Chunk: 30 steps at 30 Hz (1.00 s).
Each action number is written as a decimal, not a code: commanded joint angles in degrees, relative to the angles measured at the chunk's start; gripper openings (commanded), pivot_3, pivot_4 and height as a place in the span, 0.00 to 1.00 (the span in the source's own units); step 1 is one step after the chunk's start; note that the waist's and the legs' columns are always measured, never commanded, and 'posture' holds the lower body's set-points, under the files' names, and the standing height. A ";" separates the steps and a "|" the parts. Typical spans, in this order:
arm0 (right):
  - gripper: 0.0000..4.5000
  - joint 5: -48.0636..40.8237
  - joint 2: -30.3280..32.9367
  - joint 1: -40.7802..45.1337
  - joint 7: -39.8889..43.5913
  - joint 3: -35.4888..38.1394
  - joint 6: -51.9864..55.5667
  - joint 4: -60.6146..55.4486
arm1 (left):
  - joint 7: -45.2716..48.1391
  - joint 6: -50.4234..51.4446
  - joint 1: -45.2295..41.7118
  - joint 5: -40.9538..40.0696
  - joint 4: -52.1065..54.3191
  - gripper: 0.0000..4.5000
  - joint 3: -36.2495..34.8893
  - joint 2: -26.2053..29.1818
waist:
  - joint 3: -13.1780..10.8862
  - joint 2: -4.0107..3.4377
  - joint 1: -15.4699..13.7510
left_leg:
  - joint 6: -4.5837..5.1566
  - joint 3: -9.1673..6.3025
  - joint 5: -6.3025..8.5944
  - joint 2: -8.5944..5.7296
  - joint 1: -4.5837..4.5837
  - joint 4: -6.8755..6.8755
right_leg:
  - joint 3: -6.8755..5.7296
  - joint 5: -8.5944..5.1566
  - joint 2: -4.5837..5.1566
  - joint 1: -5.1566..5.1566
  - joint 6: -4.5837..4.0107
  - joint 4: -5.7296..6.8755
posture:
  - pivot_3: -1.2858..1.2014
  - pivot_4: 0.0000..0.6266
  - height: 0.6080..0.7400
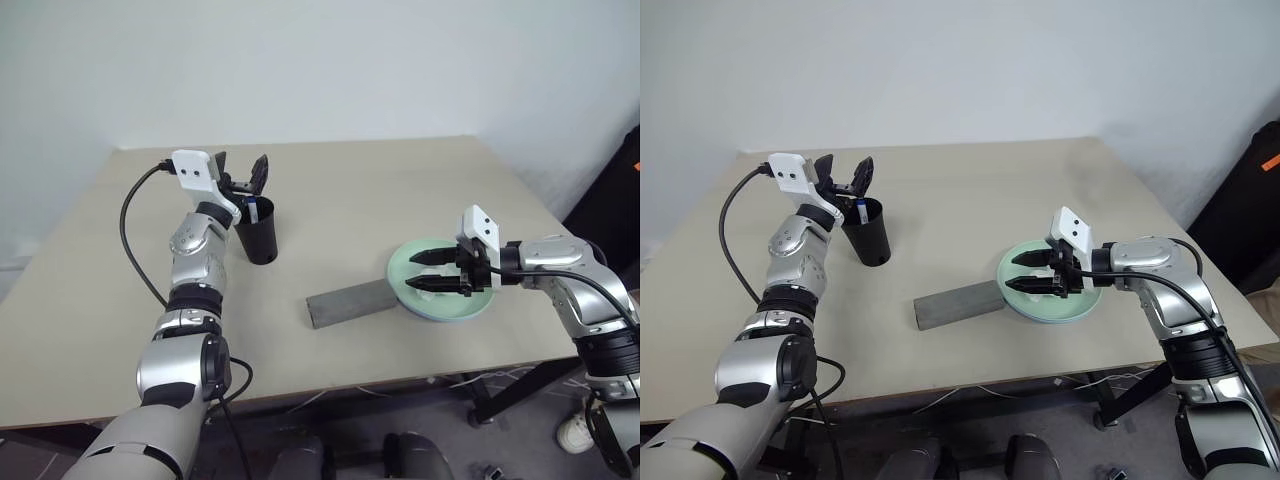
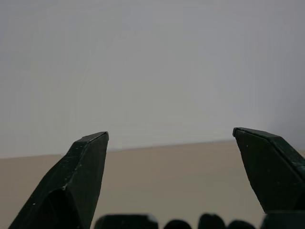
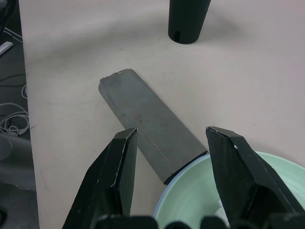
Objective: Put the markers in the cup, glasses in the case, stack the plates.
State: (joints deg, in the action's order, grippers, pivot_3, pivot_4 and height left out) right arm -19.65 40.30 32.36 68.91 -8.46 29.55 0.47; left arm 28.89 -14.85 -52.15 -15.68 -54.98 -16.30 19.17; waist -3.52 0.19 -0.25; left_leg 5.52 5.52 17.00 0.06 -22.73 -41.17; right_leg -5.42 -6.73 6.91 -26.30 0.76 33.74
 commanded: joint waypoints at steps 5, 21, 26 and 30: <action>0.55 -1.19 1.66 -0.58 -0.21 2.73 -0.03 -2.96 | 11.16 19.11 7.15 -4.95 23.51 0.99 2.86 7.17 | 0.00 0.00 0.34 | -0.03 0.01 0.00 0.03 -0.01 0.00 | 0.01 0.00 -0.05 -0.05 0.00 0.03 | 0.52 0.00 0.87; 0.55 -2.07 5.65 -4.86 -0.09 6.83 -0.94 -1.45 | 29.56 48.18 40.57 -21.41 59.90 0.99 -10.70 32.85 | -0.05 -0.09 1.32 | -0.22 0.11 0.11 0.26 0.09 0.11 | -0.06 -0.09 -0.03 -0.15 -0.13 0.02 | 0.52 0.00 0.87; 0.55 -2.89 5.99 -6.55 -0.84 8.16 0.57 -2.61 | 29.96 48.89 49.69 -21.62 60.88 0.99 -16.40 33.29 | -0.08 -0.13 1.32 | -0.45 0.22 0.09 0.44 0.12 0.27 | -0.20 -0.10 -0.10 -0.30 -0.15 0.03 | 0.52 0.00 0.87; 0.55 -4.12 6.00 -8.28 -1.59 8.53 2.94 -5.62 | 31.05 47.95 56.02 -21.62 60.94 0.99 -20.81 32.90 | -0.08 -0.15 1.31 | -0.49 0.23 0.12 0.52 0.13 0.33 | -0.32 -0.11 -0.11 -0.35 -0.17 0.04 | 0.52 0.00 0.87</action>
State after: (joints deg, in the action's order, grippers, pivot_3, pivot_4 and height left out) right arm -22.29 45.63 23.65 67.74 -1.88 31.86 -2.43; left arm 59.44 34.16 3.37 -36.73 4.43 -33.52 51.34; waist -3.60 0.04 1.06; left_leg 5.03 5.78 17.13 0.60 -22.61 -40.82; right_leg -5.74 -6.84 6.81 -26.69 0.59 33.78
